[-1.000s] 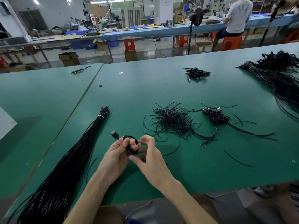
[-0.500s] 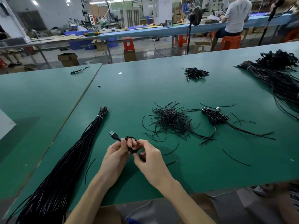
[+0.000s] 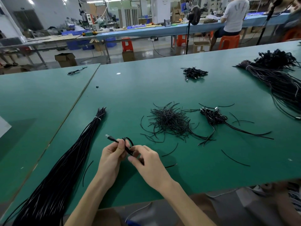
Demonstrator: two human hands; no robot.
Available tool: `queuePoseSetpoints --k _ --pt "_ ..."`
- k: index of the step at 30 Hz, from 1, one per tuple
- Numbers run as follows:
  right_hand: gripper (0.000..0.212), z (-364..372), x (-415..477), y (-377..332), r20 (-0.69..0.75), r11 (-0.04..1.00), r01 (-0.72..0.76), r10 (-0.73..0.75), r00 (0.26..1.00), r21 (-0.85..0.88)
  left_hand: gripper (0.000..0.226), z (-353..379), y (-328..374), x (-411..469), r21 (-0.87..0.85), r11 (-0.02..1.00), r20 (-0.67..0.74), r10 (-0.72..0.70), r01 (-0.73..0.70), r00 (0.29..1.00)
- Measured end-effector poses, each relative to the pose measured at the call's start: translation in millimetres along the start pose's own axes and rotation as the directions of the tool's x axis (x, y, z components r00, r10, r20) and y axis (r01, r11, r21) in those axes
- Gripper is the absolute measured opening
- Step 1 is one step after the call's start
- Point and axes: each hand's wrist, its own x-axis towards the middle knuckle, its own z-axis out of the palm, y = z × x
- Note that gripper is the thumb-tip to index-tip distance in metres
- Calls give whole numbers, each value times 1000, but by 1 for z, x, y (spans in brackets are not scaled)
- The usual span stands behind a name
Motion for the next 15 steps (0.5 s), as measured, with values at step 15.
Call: queuePoseSetpoints --k 15 --pt "25 -5 0 -3 66 995 -5 -2 998 101 52 -8 -4 2 23 1000 57 -10 8 998"
